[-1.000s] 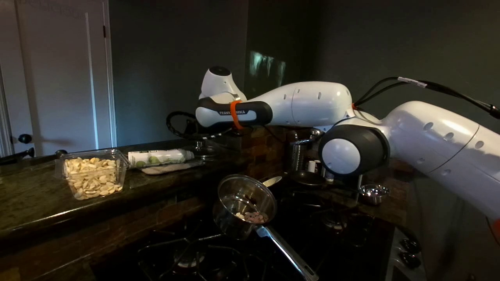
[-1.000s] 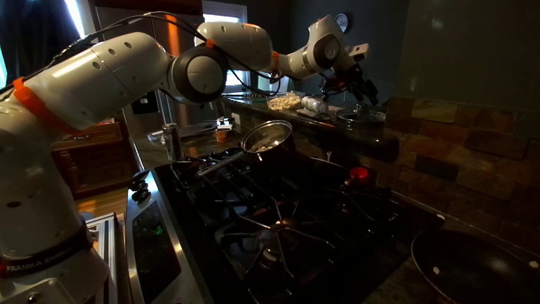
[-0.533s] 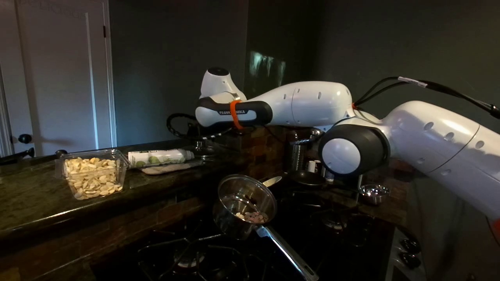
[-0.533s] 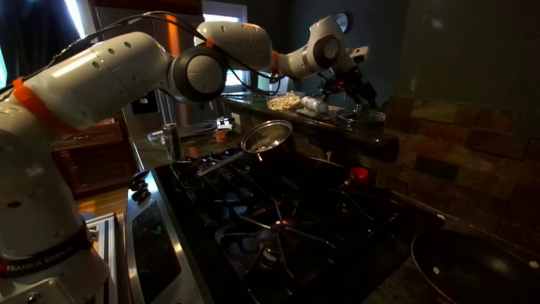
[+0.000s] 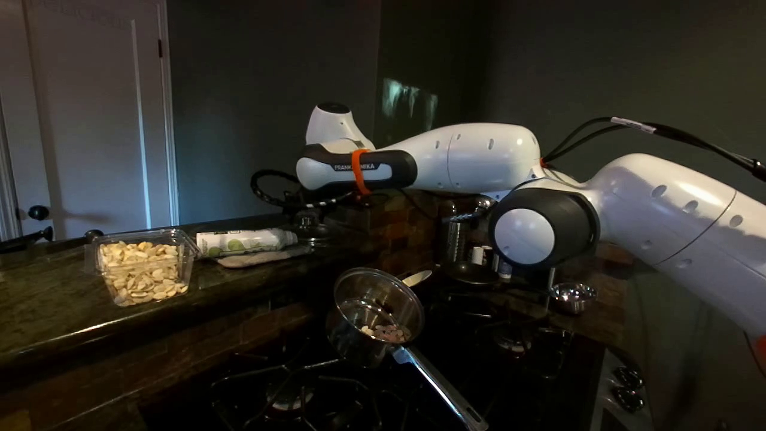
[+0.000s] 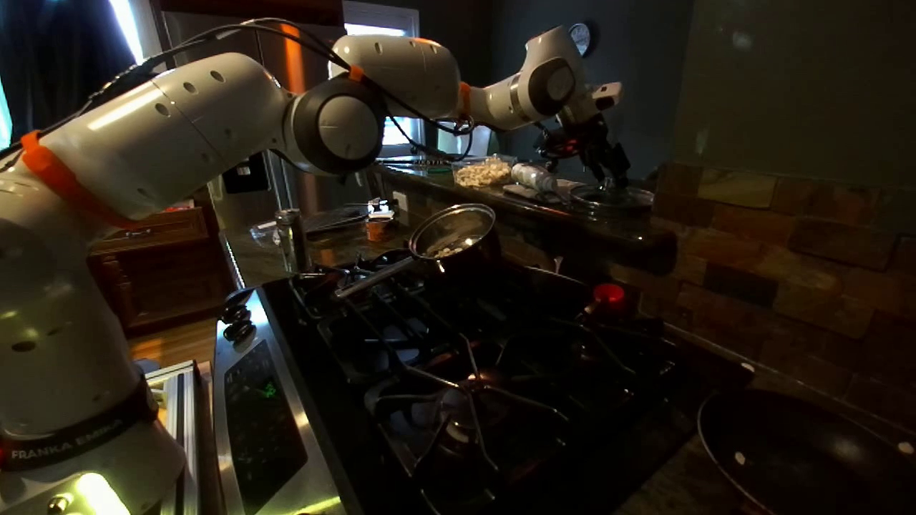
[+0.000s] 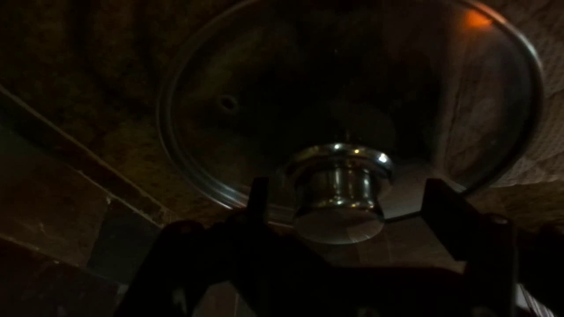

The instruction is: Remove the lid from the countertop and place it on the pot

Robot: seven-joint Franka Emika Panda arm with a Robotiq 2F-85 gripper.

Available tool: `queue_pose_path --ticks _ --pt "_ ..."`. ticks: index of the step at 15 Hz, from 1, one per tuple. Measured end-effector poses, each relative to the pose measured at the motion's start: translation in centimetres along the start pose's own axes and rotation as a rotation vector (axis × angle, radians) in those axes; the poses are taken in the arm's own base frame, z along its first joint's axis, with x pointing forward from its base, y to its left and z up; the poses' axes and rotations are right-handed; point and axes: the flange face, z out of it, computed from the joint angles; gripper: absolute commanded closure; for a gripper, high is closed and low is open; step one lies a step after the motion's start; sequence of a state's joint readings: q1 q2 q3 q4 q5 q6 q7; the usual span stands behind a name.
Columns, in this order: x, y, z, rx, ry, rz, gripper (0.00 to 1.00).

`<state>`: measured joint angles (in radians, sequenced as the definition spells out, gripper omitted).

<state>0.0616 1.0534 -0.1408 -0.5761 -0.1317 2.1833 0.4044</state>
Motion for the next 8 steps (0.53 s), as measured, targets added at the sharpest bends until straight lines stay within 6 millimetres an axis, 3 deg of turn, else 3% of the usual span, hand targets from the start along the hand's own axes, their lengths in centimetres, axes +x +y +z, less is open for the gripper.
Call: queue_pose_path --ticks 2,4,5,6,8 --pt "-0.03 -0.06 0.02 0.001 -0.001 0.004 0.13" --pt "-0.02 0.07 0.09 -0.004 0.0 0.016 0.2" --pt "0.01 0.18 0.14 -0.01 0.003 0.025 0.28" --pt "0.03 0.33 0.21 -0.017 0.005 0.033 0.45" --pt "0.05 0.47 0.28 -0.023 0.007 0.047 0.62"
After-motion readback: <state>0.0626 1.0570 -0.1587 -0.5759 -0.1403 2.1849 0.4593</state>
